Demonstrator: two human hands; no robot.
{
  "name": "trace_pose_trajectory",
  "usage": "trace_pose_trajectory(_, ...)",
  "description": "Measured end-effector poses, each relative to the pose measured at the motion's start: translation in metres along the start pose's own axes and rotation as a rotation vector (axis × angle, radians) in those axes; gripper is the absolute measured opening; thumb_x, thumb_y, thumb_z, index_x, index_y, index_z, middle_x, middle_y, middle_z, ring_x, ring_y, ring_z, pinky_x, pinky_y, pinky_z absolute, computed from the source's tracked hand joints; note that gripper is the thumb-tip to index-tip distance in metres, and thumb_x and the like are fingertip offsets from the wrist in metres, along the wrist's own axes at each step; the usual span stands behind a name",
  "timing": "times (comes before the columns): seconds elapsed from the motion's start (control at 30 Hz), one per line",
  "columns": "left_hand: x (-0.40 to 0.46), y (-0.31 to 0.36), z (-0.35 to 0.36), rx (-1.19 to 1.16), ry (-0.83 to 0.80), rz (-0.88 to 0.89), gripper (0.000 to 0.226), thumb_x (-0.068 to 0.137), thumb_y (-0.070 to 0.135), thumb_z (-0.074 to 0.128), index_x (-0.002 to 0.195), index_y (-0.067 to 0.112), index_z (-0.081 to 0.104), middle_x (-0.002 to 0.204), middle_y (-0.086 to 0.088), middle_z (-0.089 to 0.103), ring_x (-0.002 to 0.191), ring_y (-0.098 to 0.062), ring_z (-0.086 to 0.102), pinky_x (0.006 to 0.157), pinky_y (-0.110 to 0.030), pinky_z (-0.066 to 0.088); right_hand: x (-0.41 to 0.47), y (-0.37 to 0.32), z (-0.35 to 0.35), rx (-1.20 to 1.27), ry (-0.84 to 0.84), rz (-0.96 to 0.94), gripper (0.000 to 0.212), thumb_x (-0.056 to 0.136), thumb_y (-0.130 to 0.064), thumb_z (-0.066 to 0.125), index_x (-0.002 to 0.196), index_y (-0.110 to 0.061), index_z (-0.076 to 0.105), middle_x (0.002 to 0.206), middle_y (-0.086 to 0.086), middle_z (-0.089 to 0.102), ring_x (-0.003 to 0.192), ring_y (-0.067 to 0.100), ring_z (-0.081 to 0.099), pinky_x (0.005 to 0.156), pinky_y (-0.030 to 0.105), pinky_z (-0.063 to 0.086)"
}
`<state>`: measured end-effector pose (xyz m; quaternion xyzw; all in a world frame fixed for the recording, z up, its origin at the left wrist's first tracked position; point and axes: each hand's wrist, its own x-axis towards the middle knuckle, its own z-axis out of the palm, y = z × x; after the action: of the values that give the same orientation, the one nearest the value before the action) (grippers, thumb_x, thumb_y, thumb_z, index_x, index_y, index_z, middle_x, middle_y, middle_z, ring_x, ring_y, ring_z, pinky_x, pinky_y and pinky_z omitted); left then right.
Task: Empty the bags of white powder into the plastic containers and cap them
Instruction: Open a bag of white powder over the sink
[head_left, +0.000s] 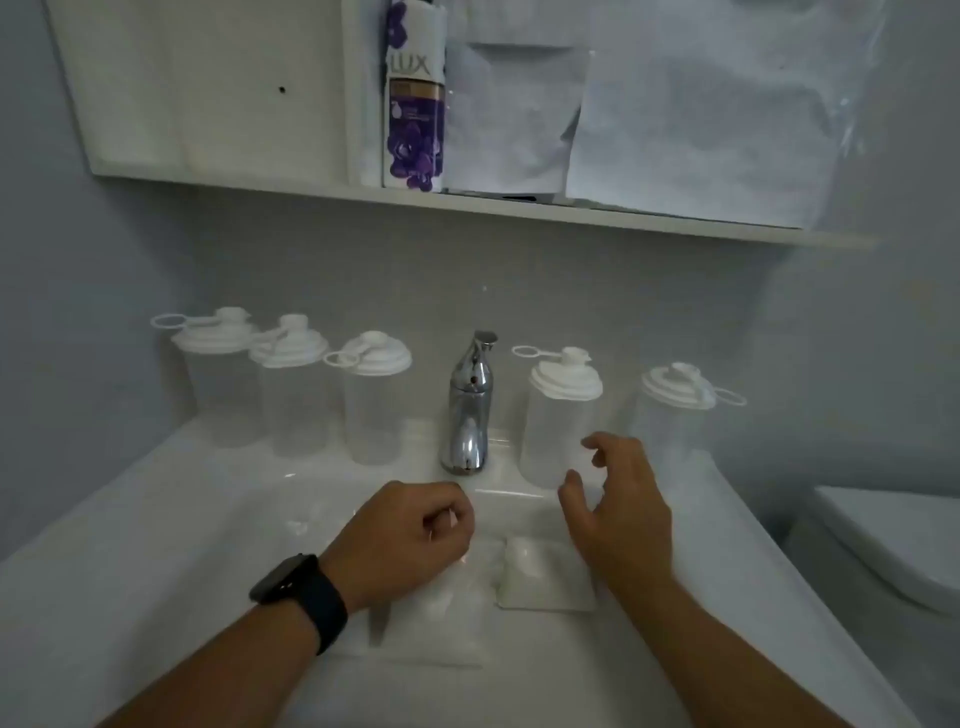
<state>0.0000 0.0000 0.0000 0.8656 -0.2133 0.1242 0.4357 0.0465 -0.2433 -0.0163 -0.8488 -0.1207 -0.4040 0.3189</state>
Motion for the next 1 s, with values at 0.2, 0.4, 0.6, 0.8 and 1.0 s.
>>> trace_pose_trajectory(0.2, -0.001, -0.005, 0.007, -0.131, 0.011, -0.065, 0.029, 0.080, 0.046, 0.058, 0.081, 0.021, 0.073, 0.070, -0.004, 0.068, 0.064, -0.023, 0.062, 0.067, -0.043, 0.055, 0.018, -0.009, 0.027, 0.301, 0.003, 0.324, 0.086, 0.083, -0.037, 0.080, 0.151, -0.029, 0.028, 0.138, -0.013, 0.040, 0.115, 0.009, 0.052, 0.094, 0.036, 0.050)
trace_pose_trajectory(0.4, 0.005, -0.017, 0.012, -0.094, -0.033, -0.100, 0.014, 0.083, 0.031, 0.063, 0.080, 0.020, 0.073, 0.057, 0.008, 0.053, 0.058, -0.011, 0.050, 0.067, -0.044, 0.054, 0.028, 0.002, 0.043, 0.371, -0.147, 0.417, 0.097, 0.079, -0.045, 0.083, 0.154, -0.033, 0.023, 0.137, -0.006, 0.053, 0.123, 0.015, 0.057, 0.100, 0.037, 0.049)
trace_pose_trajectory(0.6, 0.002, -0.020, 0.008, -0.097, 0.015, -0.132, 0.035, 0.071, 0.054, 0.057, 0.081, 0.023, 0.071, 0.071, -0.004, 0.065, 0.067, -0.020, 0.059, 0.071, -0.038, 0.054, 0.026, -0.007, 0.026, 0.386, -0.083, 0.451, 0.076, 0.081, -0.043, 0.082, 0.143, -0.026, 0.043, 0.118, -0.005, 0.062, 0.101, 0.014, 0.063, 0.084, 0.023, 0.047)
trace_pose_trajectory(0.8, -0.008, -0.008, 0.005, -0.031, 0.021, -0.134, 0.021, 0.082, 0.046, 0.066, 0.095, 0.030, 0.064, 0.082, 0.001, 0.063, 0.063, 0.000, 0.051, 0.070, -0.026, 0.043, 0.013, -0.031, 0.001, 0.437, -0.057, 0.576, 0.073, 0.085, -0.043, 0.077, 0.144, -0.018, 0.041, 0.115, -0.001, 0.060, 0.101, 0.014, 0.061, 0.081, 0.017, 0.041)
trace_pose_trajectory(1.0, -0.024, 0.007, 0.010, -0.098, -0.014, -0.116, 0.050, 0.079, 0.061, 0.070, 0.117, 0.030, 0.058, 0.095, 0.010, 0.063, 0.066, -0.005, 0.051, 0.068, -0.022, 0.046, -0.006, -0.051, -0.020, 0.535, -0.058, 0.753, 0.075, 0.078, -0.053, 0.074, 0.137, -0.017, 0.045, 0.122, 0.003, 0.064, 0.102, 0.019, 0.067, 0.091, 0.029, 0.051)
